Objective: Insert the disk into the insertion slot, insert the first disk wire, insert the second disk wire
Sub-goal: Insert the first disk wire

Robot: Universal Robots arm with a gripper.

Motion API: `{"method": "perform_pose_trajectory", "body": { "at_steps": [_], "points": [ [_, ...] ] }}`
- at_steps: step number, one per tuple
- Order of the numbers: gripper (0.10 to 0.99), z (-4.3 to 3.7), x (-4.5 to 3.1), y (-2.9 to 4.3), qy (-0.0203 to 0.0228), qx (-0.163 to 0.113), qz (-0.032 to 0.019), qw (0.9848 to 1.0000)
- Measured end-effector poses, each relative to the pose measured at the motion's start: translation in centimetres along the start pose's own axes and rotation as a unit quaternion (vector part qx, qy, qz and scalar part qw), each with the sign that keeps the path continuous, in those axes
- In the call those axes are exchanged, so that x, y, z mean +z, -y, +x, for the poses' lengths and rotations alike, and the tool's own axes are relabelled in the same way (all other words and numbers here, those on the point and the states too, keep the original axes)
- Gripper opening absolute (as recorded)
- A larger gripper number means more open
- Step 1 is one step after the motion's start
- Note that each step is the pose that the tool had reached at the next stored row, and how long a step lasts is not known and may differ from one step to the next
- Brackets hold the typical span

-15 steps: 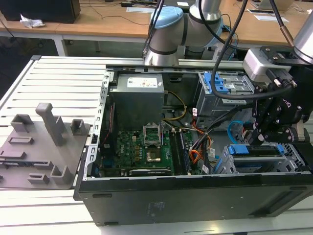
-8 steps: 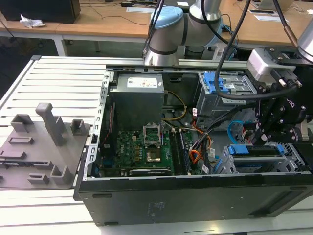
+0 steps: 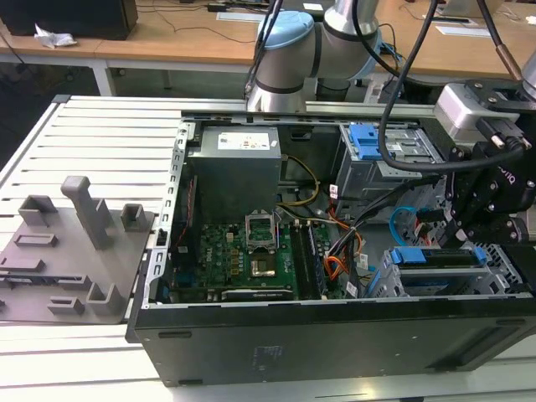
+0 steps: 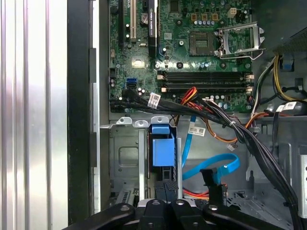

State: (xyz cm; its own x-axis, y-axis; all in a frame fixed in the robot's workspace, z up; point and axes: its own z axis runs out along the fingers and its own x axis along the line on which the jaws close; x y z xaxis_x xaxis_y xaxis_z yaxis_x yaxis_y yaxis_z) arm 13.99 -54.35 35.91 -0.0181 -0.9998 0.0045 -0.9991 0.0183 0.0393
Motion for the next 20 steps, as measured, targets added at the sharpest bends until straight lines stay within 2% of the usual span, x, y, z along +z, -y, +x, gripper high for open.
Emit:
{"method": "perform_pose_trajectory", "body": {
  "at_steps": [3, 6, 10, 15, 18, 20],
  "points": [
    [0.361, 0.00, 0.00, 0.03, 0.0000, 0.000, 0.0000, 1.0000],
    [0.361, 0.01, -0.10, 0.03, -0.0001, 0.000, 0.0000, 1.0000],
    [0.361, 0.00, -0.82, 0.01, 0.0000, 0.000, 0.0000, 1.0000],
    [0.361, -0.06, -0.88, 0.00, -0.0001, 0.000, 0.0000, 1.0000],
    [0.361, -0.88, -0.87, -0.01, 0.0000, 0.000, 0.0000, 1.0000],
    [0.361, -1.97, -0.87, -0.03, 0.0000, 0.000, 0.0000, 1.0000]
  ]
}}
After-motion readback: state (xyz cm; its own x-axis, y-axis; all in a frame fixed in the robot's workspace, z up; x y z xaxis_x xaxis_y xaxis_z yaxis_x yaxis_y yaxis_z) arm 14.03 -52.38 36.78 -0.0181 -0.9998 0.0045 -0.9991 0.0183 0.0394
